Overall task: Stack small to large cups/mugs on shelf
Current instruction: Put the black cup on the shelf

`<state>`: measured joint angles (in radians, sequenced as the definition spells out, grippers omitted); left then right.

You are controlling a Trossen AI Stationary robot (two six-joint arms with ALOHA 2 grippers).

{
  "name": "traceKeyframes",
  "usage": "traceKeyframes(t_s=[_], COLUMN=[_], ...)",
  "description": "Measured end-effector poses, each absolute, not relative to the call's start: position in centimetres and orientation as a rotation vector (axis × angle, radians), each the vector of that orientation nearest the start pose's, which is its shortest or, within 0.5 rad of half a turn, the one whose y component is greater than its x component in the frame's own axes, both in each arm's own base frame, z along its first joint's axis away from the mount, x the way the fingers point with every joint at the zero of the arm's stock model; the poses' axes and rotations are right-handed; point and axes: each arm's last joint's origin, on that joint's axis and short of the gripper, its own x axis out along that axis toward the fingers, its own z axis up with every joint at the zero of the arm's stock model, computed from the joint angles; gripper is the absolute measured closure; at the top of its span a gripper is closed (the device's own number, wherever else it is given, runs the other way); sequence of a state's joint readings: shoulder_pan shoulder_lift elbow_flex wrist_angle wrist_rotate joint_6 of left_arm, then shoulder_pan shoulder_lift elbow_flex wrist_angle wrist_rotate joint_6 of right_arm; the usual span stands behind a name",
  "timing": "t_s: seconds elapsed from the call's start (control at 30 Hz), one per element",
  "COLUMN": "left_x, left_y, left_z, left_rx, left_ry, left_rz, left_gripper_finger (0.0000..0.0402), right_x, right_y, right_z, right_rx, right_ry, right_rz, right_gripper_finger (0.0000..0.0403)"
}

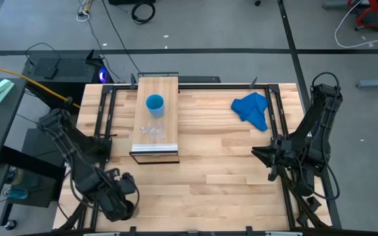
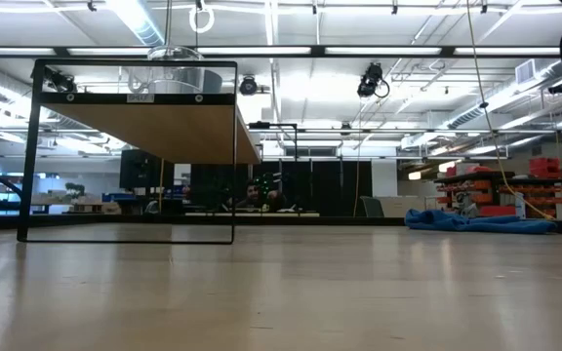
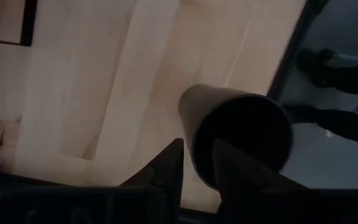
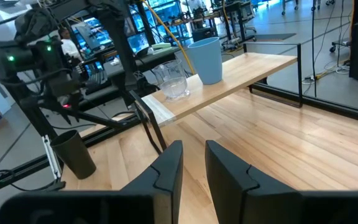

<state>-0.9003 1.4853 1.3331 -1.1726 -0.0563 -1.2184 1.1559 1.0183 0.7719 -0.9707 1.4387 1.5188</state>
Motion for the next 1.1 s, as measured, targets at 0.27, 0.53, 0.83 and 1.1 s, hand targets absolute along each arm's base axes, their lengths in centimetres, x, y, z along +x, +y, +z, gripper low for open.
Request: traceKeyframes(t_s=[0.27,0.53,0.83,1.1], left_x=[17.5,17.0,17.1,17.1], left_y=[-22.1,-22.5,-22.4,-22.4], left_z=[28.1,28.1,28.1,28.1], left_rx=[-0.315,-0.261,-0.224,-0.224], left_ry=[1.435,1.443,1.421,1.421], left_rz=[0.084,0.030,0.018,0.016], left_gripper_finger=[0.0301,0.0302,0.0299,0.0296], right_x=[9.0,9.0,9.0,9.0], right_y=[13.3,13.4,13.3,13.3], right_z=[25.9,26.0,25.9,26.0], right_rx=[0.323,0.324,0.324,0.324], right_ry=[0.065,0.065,0.065,0.065], right_rz=[-0.384,-0.384,-0.384,-0.384], right_gripper_finger=[0.0328,0.0328,0.0328,0.0328])
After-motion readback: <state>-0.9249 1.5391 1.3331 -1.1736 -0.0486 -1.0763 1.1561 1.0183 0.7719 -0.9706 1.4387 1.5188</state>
